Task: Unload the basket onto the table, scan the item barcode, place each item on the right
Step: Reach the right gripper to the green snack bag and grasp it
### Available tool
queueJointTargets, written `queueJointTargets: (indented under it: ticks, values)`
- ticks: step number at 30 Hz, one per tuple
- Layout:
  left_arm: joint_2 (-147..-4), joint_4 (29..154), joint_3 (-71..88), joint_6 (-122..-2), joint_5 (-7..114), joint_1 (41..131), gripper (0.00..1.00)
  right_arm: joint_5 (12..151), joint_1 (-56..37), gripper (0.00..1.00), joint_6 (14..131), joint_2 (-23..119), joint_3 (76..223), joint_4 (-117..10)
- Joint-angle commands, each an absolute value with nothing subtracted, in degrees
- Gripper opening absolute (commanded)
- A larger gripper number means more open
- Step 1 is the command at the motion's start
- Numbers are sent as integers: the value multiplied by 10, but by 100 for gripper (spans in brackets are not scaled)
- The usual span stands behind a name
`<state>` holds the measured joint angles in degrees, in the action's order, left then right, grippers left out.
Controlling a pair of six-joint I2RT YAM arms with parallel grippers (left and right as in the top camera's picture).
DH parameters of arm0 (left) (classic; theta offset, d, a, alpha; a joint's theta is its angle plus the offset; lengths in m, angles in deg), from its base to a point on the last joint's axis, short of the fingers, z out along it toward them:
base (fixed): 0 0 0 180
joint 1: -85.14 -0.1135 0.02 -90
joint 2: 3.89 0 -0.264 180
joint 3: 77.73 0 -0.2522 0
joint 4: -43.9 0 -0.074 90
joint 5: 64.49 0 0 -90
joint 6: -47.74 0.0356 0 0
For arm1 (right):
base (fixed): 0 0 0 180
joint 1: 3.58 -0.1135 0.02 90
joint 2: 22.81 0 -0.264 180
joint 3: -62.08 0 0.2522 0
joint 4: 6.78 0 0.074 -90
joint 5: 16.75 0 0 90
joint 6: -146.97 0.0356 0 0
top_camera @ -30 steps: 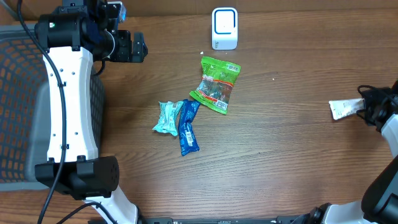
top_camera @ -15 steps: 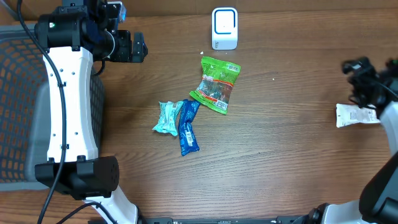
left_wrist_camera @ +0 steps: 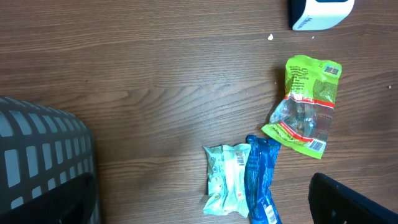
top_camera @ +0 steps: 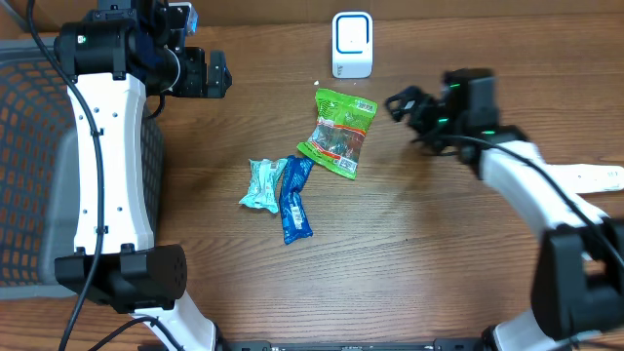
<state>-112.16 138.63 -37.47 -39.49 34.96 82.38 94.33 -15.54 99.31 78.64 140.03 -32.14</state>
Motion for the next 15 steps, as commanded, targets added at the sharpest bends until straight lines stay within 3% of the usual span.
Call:
queueJointTargets:
  ticks: [1,6,15]
  values:
    - [-1124,1384,-372,-397,356,822,100,902,-191,88,1080,846,1407,-302]
    - [-1124,1384,-372,-397,356,822,99,900,-202,77,1109,887,1407,-267]
    - [-1124,1384,-372,-397,356,822,100,882,-226,75,1106,903,1407,-235]
